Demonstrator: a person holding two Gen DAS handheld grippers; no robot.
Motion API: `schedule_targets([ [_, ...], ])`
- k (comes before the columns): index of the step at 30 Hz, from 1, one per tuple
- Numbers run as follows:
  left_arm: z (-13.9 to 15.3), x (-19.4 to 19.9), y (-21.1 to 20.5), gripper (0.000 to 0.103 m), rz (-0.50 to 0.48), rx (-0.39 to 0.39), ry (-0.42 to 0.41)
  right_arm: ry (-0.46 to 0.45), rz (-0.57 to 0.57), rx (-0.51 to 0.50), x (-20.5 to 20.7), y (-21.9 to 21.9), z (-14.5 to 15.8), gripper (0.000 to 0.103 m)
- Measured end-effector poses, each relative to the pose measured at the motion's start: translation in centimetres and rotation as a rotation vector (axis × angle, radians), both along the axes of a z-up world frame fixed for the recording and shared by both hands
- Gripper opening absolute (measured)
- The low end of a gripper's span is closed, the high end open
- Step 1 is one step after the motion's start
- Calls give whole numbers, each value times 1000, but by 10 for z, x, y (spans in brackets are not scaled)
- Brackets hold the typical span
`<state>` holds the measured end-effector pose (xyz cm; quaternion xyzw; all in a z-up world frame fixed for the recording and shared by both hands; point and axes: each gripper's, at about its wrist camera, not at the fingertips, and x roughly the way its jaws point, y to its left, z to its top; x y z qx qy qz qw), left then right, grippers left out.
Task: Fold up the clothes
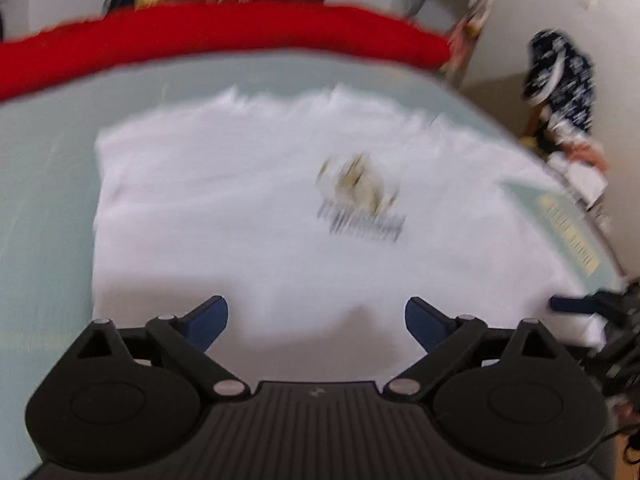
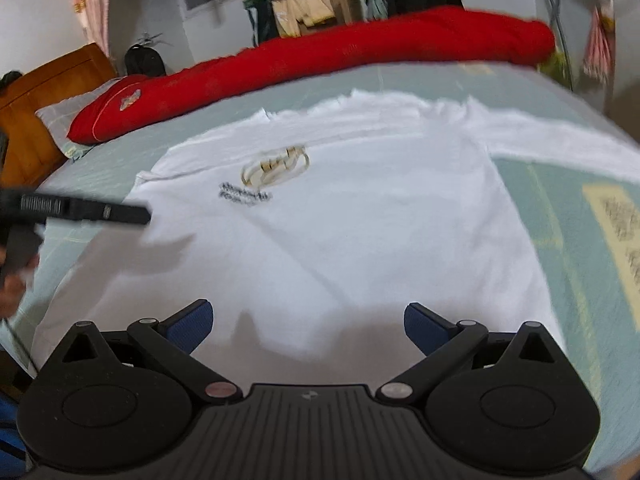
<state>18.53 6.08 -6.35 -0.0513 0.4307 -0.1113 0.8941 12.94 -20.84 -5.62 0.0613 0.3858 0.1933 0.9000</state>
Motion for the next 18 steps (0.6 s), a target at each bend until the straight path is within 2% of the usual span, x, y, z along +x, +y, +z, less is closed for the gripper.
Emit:
schedule_targets([
  [2, -11, -15, 7, 95, 62, -12, 9, 23, -10, -7, -2, -3, -10, 103],
  [7, -13, -62, -2, 95, 165, 25, -71, -11, 9, -64, -11, 1, -18, 103],
  [10, -12, -76, -11, 95, 170, 65, -73, -22, 17, -130, -13, 10, -19, 103],
  [13, -9, -84, -11, 95, 172, 62, -67, -37, 17, -147, -14, 17, -10, 103],
  [18, -3, -96, -2, 95, 204, 36, -81, -112, 138, -97, -10, 41, 15, 103],
])
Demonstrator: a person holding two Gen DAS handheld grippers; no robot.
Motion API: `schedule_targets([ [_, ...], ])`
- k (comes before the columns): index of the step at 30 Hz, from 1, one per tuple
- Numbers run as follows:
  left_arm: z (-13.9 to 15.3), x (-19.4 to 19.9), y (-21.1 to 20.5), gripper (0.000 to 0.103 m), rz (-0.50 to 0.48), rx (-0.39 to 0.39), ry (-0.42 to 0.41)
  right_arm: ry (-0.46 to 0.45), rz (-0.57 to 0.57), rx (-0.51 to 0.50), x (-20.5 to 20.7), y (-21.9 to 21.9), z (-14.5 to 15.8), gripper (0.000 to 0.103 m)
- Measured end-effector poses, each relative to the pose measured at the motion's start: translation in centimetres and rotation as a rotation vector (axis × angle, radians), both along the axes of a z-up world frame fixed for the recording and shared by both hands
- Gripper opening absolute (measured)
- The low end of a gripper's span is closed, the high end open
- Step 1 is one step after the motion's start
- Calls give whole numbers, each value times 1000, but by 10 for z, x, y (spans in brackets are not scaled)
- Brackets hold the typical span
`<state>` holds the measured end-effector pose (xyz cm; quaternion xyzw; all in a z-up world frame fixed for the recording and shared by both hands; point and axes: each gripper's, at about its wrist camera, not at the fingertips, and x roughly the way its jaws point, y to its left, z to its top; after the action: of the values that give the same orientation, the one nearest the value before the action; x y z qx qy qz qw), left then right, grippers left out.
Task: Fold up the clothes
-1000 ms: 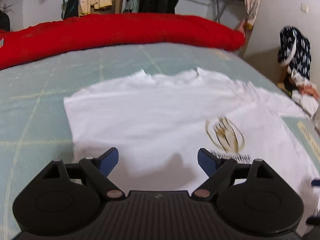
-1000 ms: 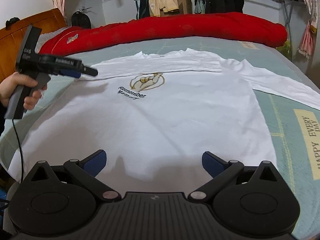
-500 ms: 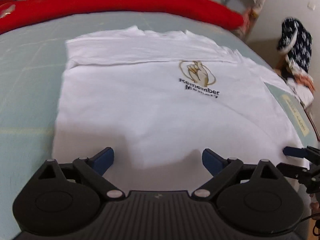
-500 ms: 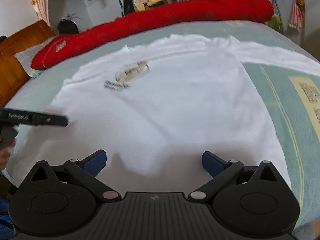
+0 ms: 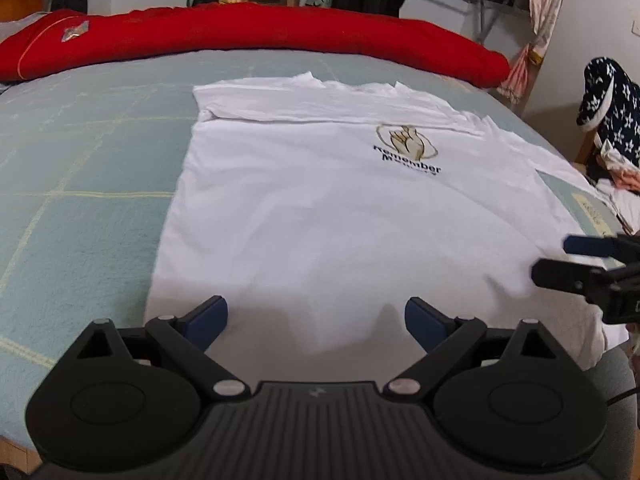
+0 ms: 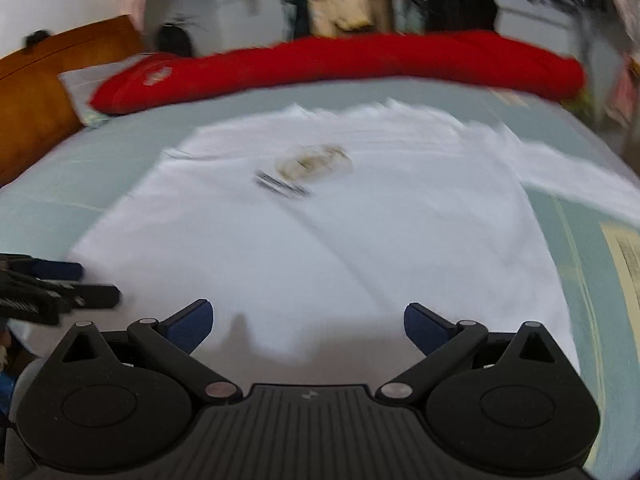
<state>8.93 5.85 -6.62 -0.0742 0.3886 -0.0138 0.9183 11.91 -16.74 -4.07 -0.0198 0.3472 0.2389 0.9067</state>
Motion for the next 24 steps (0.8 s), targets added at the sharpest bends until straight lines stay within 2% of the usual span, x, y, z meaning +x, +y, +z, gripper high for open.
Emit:
schedule_targets([
  [4, 6, -9, 11, 95, 35, -9, -25, 32, 78, -10, 7, 24, -5, 103],
  [7, 6, -11, 17, 95, 45, -14, -27, 114, 86, -25, 8, 32, -27, 103],
  [11, -3, -6, 19, 95, 49, -39, -7, 24, 71, -25, -10, 32, -40, 103],
  [16, -12, -4, 18, 99, 54, -46, -7, -3, 64, -47, -17, 34, -41, 103],
  [21, -7, -5, 21, 99, 54, -61, -19, 16, 57, -50, -24, 25, -30, 103],
  [24, -2, -3, 17, 99, 54, -43, -24, -38, -10, -45, -28, 0, -15, 103],
])
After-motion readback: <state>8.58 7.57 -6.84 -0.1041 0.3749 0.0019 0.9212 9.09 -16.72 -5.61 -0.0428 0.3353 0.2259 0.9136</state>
